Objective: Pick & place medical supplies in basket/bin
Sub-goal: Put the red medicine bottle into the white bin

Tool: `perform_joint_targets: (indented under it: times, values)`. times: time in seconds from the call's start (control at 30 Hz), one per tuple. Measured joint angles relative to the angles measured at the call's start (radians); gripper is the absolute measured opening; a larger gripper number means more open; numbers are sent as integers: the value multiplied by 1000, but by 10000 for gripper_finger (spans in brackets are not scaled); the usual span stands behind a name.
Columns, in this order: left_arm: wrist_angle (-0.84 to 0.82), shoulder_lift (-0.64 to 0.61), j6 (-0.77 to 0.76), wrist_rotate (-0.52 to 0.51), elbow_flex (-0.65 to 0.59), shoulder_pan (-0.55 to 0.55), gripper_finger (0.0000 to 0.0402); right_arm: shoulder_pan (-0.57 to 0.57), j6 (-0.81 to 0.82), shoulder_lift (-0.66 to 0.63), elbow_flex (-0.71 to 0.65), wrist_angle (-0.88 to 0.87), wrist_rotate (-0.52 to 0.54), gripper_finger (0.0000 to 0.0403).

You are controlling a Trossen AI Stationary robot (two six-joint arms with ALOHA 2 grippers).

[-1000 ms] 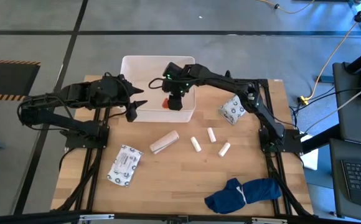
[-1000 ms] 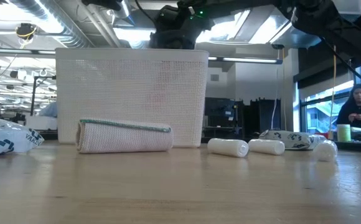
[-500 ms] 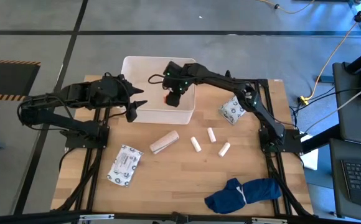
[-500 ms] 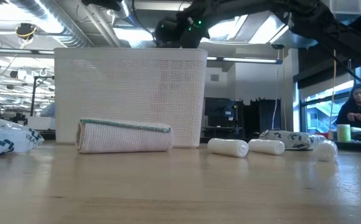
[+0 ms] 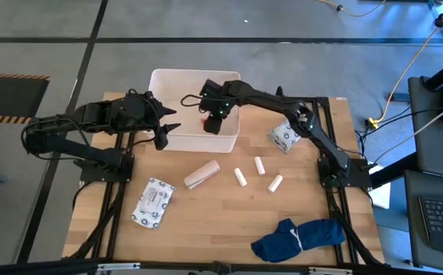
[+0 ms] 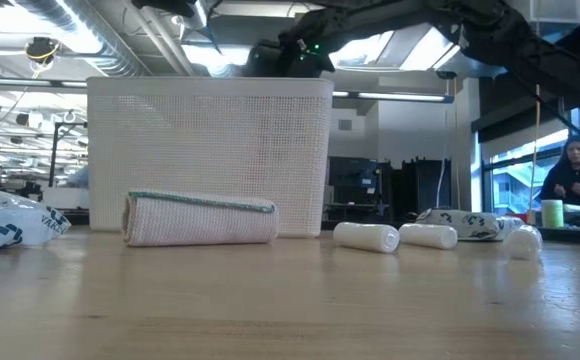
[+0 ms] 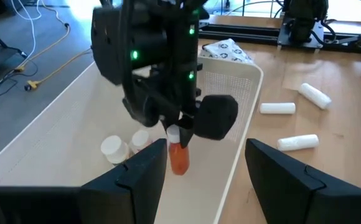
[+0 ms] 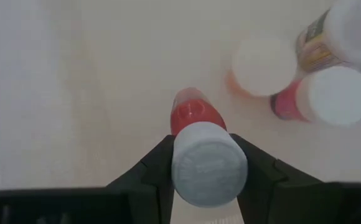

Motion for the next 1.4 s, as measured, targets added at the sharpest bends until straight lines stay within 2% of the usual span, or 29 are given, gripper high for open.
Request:
perform_joint_targets:
  times: [0.27, 0.7, 0.9, 1.27, 1.4]
  values:
    - [0, 0, 0, 0, 0, 0, 212, 0, -3, 53, 0, -52, 0, 124]
    - [0, 0, 0, 0, 0, 0, 212, 0, -51, 58, 7, -64, -2, 133]
    - [0, 0, 0, 0, 0, 0, 212, 0, 3, 58, 7, -72, -1, 177]
    - [0, 0, 0, 0, 0, 0, 212, 0, -14, 58, 10, -100, -10, 300]
    - [0, 0, 0, 1, 0, 0, 212, 0, 17, 47, 22, -105, -3, 321]
